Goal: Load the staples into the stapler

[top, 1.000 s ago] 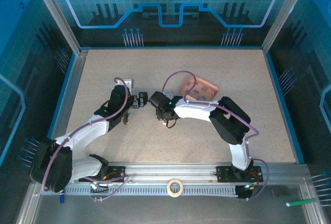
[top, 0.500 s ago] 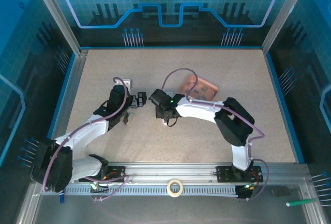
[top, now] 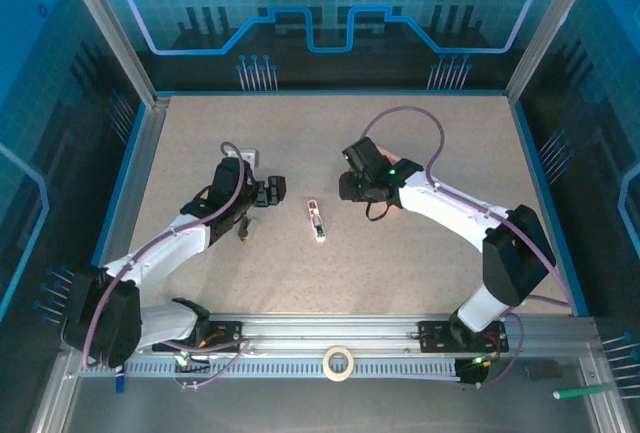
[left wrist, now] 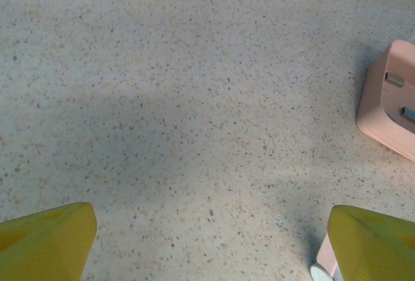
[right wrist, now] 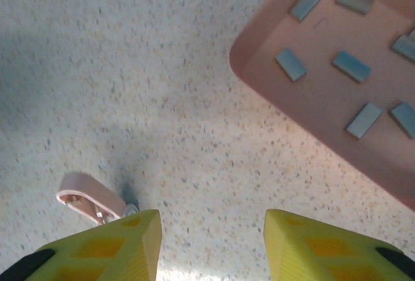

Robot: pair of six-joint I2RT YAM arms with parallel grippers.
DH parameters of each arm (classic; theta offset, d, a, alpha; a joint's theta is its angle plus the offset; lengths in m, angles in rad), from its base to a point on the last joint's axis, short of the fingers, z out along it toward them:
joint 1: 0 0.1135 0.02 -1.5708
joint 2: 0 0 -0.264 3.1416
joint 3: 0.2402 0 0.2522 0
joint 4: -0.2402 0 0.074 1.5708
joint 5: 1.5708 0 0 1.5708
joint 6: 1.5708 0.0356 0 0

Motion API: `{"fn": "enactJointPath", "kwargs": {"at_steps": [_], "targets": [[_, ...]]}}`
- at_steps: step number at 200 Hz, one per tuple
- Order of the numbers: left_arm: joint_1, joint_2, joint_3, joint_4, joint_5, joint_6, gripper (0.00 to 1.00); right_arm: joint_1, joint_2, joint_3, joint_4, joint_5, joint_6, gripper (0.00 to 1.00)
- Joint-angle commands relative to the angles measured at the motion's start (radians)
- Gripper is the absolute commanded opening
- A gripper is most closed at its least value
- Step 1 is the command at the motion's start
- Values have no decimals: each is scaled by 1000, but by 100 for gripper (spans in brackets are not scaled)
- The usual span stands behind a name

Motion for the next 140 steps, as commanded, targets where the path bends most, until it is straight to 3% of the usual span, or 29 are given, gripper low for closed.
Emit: {"fn": "enactJointPath", "kwargs": {"at_steps": [1,27,51,107,140], "targets": [[8,24,80,-242,25,-74,92,32,6,-10,-21,-121,-21,46],[10,59,153,-473,25,-110,91,74,27,-42,24,-177,15,46],[18,64,176,-578,27,-125,89,103,46,-104,148,-265,94,46],[66,49,136,-568,51,-159,89,139,191,-97,237,-312,139,49],[73,52,129,-559,50,-156,89,140,239,-82,228,-266,135,49]]}}
